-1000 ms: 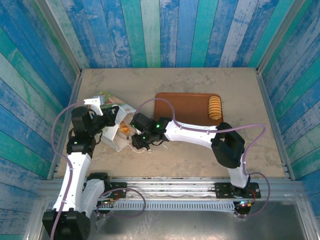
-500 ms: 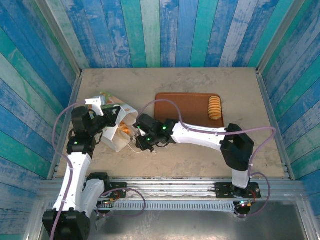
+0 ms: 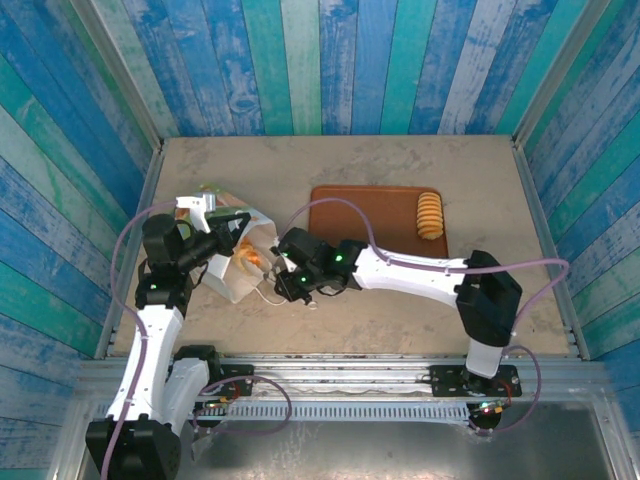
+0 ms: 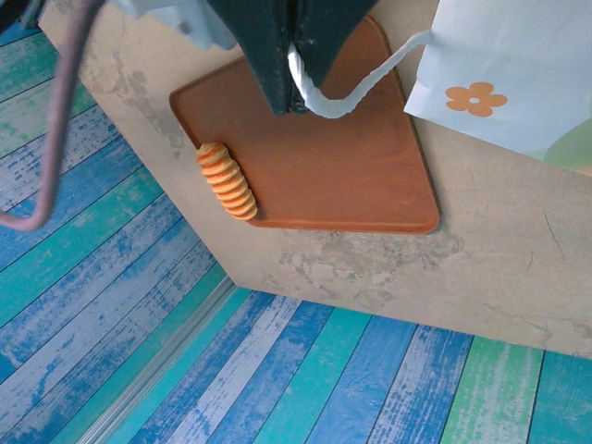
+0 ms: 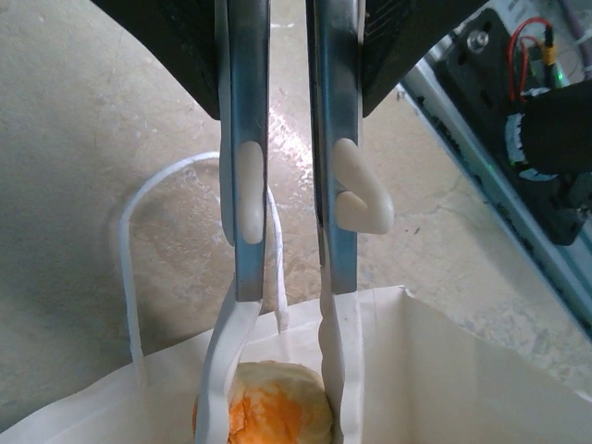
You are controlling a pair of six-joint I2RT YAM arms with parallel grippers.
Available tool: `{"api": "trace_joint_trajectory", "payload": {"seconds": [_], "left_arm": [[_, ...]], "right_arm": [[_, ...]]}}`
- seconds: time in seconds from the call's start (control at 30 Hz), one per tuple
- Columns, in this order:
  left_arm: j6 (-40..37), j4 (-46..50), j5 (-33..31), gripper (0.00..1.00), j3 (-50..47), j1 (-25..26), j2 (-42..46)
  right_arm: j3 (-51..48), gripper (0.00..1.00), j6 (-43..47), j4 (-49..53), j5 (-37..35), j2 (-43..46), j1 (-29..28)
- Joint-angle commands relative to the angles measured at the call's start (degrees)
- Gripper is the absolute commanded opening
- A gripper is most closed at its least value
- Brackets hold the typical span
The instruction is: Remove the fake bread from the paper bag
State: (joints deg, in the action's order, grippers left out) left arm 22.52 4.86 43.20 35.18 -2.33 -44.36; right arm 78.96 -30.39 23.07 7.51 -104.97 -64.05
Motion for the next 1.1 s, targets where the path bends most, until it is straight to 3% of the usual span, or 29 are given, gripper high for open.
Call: {"api": "trace_joint_trajectory", "payload": {"seconds": [0.0, 0.27, 0.43, 0.7, 0.9, 1.07], "left_arm": [[-0.5, -0.7, 0.0, 0.0, 0.0, -0.3, 0.1], [-0.8, 0.0, -1.0, 0.0, 0.2, -0.3, 0.1], [-0.9, 0.2, -1.4, 0.0, 0.2, -0.3, 0.2], [-1.0, 0.6, -2.2, 0.0, 0.2, -0.3, 0.4], [-1.0, 0.6, -2.4, 0.0, 0.2, -0.3, 0.3], [-1.0, 0.7, -2.4, 0.0, 0.2, -0.3, 0.4]], "right_arm": [[2.5, 0.38, 0.4, 0.4, 0.3, -2.8, -0.4], [3.9, 0.59, 1.7, 1.8, -1.3, -3.8, -0.3], [5.7, 0.63, 2.9, 3.6, -1.9, -5.4, -0.1], [6.9, 0.54, 3.6, 4.3, -0.3, -6.5, -0.1], [7.0, 0.55, 4.5, 6.3, -1.6, -6.0, -0.1], [6.6, 0.41, 4.4, 6.6, -2.1, -5.4, -0.3]]}}
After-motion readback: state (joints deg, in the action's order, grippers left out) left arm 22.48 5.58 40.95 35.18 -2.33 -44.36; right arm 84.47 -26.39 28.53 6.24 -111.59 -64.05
